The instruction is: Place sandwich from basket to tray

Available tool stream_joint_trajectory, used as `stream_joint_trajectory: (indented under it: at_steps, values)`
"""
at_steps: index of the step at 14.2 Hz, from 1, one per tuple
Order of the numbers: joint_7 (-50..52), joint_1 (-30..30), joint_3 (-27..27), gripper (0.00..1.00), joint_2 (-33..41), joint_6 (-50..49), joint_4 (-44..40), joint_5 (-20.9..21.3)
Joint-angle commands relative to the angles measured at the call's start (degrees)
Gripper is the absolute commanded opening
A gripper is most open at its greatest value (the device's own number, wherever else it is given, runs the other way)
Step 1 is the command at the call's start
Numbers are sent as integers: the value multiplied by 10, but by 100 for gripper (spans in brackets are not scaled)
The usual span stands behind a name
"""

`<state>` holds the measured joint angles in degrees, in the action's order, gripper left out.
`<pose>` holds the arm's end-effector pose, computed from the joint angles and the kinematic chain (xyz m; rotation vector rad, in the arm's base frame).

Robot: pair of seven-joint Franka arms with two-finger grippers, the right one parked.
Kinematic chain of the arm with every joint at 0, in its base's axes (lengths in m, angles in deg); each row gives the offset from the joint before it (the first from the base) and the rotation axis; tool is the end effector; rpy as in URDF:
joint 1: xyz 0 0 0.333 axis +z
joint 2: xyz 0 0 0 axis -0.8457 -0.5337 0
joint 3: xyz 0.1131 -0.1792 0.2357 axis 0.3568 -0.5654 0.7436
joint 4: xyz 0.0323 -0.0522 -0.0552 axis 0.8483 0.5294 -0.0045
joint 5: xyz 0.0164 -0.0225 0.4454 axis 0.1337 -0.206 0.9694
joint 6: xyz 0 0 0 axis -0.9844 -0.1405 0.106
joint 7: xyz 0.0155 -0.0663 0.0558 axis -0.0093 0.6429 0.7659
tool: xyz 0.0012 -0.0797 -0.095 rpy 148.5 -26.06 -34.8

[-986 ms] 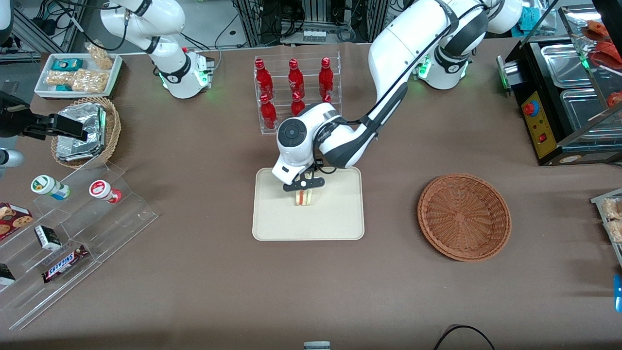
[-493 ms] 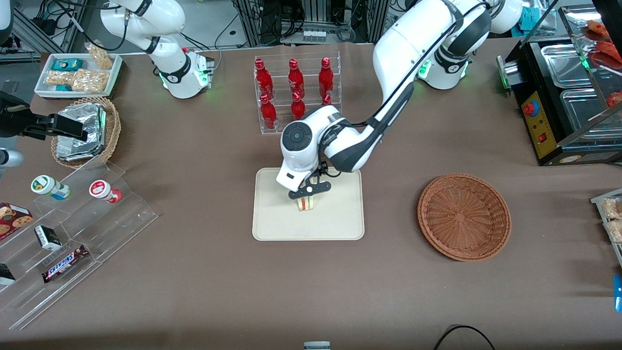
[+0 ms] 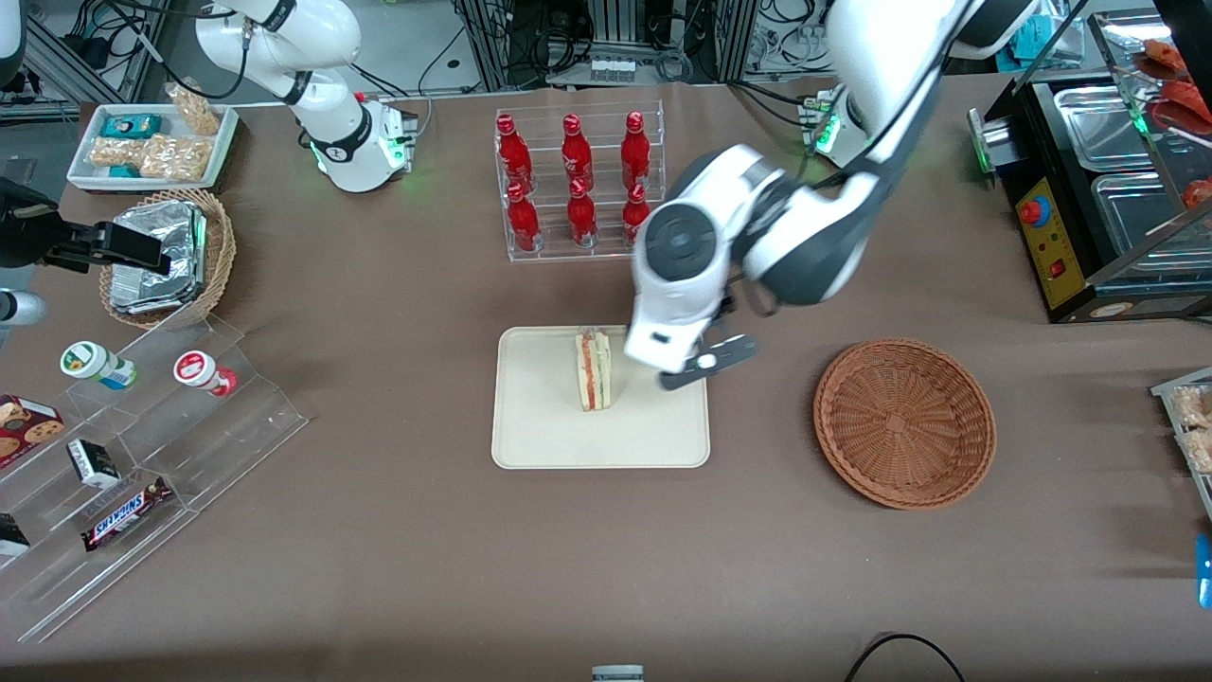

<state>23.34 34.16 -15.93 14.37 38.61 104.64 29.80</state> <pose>0.5809 -0.4276 0.4151 -2.9413 -0.5488 0.2537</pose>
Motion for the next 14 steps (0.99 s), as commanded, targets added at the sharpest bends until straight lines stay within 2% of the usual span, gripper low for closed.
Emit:
stream_joint_trajectory:
  at_steps: [1, 5, 8, 14]
  values:
    - [-77, 64, -4, 100, 71, -61, 55, -13]
    - [-198, 166, -3, 100, 130, -170, 57, -19]
    - [-260, 236, -2, 100, 156, -215, 57, -20]
    - [-301, 272, 1, 100, 172, -217, 72, -12]
